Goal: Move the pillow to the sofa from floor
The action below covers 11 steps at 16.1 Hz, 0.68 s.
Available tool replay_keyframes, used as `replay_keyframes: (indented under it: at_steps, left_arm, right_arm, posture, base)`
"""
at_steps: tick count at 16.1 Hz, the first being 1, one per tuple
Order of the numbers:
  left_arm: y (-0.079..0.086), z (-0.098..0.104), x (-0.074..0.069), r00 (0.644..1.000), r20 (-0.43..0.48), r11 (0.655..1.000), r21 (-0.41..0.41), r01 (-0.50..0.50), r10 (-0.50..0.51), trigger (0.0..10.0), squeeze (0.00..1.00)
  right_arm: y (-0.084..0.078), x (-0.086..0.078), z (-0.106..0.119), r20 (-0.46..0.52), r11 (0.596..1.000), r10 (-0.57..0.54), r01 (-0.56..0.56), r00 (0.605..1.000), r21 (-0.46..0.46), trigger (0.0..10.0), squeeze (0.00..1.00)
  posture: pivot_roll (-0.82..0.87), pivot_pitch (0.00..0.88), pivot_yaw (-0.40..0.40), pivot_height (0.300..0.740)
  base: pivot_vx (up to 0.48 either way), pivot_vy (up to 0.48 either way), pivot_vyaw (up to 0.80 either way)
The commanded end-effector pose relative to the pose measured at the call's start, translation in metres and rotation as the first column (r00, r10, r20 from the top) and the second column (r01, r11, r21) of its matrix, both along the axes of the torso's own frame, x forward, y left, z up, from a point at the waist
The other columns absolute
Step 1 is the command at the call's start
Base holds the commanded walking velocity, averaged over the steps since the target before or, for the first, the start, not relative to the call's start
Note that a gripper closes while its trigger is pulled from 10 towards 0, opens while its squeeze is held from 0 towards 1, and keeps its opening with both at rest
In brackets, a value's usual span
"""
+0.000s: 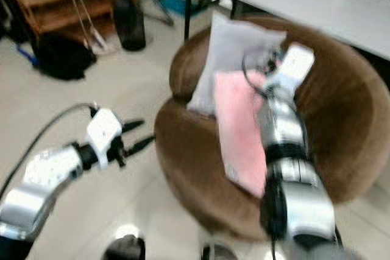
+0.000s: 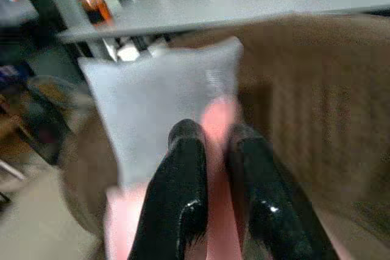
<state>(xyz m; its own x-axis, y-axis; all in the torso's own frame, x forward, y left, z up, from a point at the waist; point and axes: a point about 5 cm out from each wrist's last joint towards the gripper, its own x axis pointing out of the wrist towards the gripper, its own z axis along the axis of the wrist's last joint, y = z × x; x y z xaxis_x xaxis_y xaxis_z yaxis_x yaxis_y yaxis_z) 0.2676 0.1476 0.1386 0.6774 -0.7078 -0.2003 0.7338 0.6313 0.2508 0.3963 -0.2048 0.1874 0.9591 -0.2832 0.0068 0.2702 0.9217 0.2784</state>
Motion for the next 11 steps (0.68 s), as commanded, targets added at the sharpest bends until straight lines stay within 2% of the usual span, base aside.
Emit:
replay_keyframes:
  at_steps: [1,3,4,5,6,7,8,9,10,11]
  left_arm:
    - [-0.003,0.006,0.002,1.000,0.022,1.000,-0.008,0.007,-0.007,10.0,0.00]
    - [-0.001,0.007,0.003,1.000,0.030,1.000,-0.011,-0.007,0.008,10.0,0.00]
    - [0.000,0.008,0.006,0.999,0.042,1.000,-0.013,-0.024,0.024,10.0,0.00]
    - [-0.001,0.008,0.007,0.998,0.051,0.999,-0.015,-0.037,0.037,10.0,0.00]
    - [-0.001,0.008,0.010,0.996,0.061,0.997,-0.018,-0.070,0.071,10.0,0.00]
    - [-0.001,0.005,0.013,0.991,0.071,0.993,-0.023,-0.113,0.114,10.0,0.00]
    - [-0.002,0.000,0.017,0.978,0.059,0.979,-0.052,-0.197,0.200,10.0,0.00]
    - [-0.002,-0.007,0.019,0.960,0.018,0.958,-0.081,-0.275,0.278,10.0,0.00]
    - [-0.004,-0.013,0.020,0.945,-0.009,0.939,-0.113,-0.326,0.327,10.0,0.00]
    - [-0.005,-0.016,0.020,0.938,-0.020,0.930,-0.125,-0.346,0.347,10.0,0.00]
  right_arm:
    - [-0.020,0.000,0.013,0.063,0.998,-0.057,0.057,0.996,0.000,10.0,1.00]
    - [-0.024,0.004,0.026,0.107,0.998,-0.064,0.065,0.992,-0.004,10.0,1.00]
    - [-0.031,0.006,0.037,0.124,0.993,-0.096,0.104,0.988,-0.056,10.0,1.00]
    - [-0.035,0.007,0.039,0.104,0.985,-0.113,0.125,0.988,-0.118,10.0,0.00]
    - [-0.035,0.007,0.040,0.096,0.983,-0.102,0.115,0.990,-0.146,10.0,0.00]
    - [-0.034,0.007,0.036,0.097,0.986,-0.077,0.090,0.992,-0.137,10.0,0.00]
    - [-0.030,0.005,0.028,0.093,0.990,-0.027,0.039,0.995,-0.135,10.0,0.00]
    - [-0.026,0.001,0.014,0.074,0.991,0.001,0.008,0.997,-0.132,10.0,0.00]
    - [-0.018,-0.010,-0.012,0.029,0.987,0.047,-0.042,0.998,-0.154,10.0,0.00]
    - [-0.014,-0.017,-0.023,0.016,0.986,0.066,-0.062,0.998,-0.156,10.0,0.00]
  posture:
    - [0.16,0.139,-0.074,0.735]
    - [0.16,0.133,-0.079,0.735]
    - [0.16,0.128,-0.081,0.735]
    - [0.16,0.126,-0.082,0.735]
    - [0.15,0.119,-0.085,0.735]
    - [0.15,0.112,-0.085,0.735]
    - [0.14,0.107,-0.085,0.735]
    - [0.13,0.090,-0.081,0.735]
    - [0.11,0.074,-0.077,0.735]
    - [0.10,0.067,-0.075,0.735]
  base:
    - [0.000,0.000,0.00]
    - [0.000,0.000,0.00]
    - [0.000,0.000,0.00]
    - [0.000,0.000,0.00]
    - [0.000,0.000,0.00]
    - [0.000,0.000,0.00]
    - [0.000,0.000,0.00]
    - [0.000,0.000,0.00]
    - [0.000,0.000,0.00]
    - [0.000,0.000,0.00]
